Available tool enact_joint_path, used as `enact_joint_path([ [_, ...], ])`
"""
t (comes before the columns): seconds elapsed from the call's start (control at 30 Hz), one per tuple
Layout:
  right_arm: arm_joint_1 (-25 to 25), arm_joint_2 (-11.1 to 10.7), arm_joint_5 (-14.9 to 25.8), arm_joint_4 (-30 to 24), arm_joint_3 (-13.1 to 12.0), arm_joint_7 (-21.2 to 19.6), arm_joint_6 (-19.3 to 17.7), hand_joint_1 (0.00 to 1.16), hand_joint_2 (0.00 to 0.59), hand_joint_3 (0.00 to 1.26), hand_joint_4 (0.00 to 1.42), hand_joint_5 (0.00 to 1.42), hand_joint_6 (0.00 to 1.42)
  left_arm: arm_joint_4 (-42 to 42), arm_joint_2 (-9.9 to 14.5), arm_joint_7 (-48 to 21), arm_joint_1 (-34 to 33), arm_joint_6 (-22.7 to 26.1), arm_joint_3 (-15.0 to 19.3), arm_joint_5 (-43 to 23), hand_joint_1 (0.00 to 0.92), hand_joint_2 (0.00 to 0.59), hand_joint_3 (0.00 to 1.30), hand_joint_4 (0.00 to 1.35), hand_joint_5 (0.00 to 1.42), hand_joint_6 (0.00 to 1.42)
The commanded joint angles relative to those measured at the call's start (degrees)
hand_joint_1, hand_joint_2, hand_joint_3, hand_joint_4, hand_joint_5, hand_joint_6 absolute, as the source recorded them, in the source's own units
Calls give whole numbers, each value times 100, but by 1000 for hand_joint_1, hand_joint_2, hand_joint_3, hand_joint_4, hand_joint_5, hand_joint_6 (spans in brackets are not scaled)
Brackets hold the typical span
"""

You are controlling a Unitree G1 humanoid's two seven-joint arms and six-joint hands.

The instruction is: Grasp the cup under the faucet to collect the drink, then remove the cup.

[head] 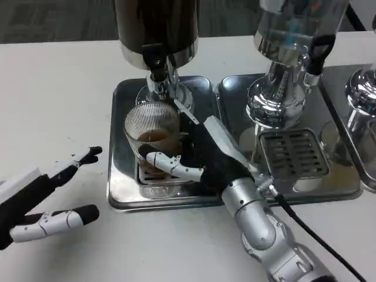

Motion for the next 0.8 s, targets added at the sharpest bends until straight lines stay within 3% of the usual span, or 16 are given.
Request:
enact_joint_path([
  [0.03, -98, 87, -22, 118, 29, -169, -179, 508, 209, 118, 182, 232, 300, -44, 117, -48, 66, 20, -6, 10, 0, 125, 34, 0, 0, 0],
  [0.33, -104, 155, -72, 230, 62, -444, -295, 513, 213, 181, 222, 276, 341, -36, 130, -63, 80, 19, -6, -5, 0, 134, 36, 0, 0, 0],
  [0.8, -33, 242, -213, 281, 145, -964, -374, 562, 213, 315, 394, 417, 498, -51, 145, -102, 90, 30, -16, -21, 0, 143, 37, 0, 0, 4],
])
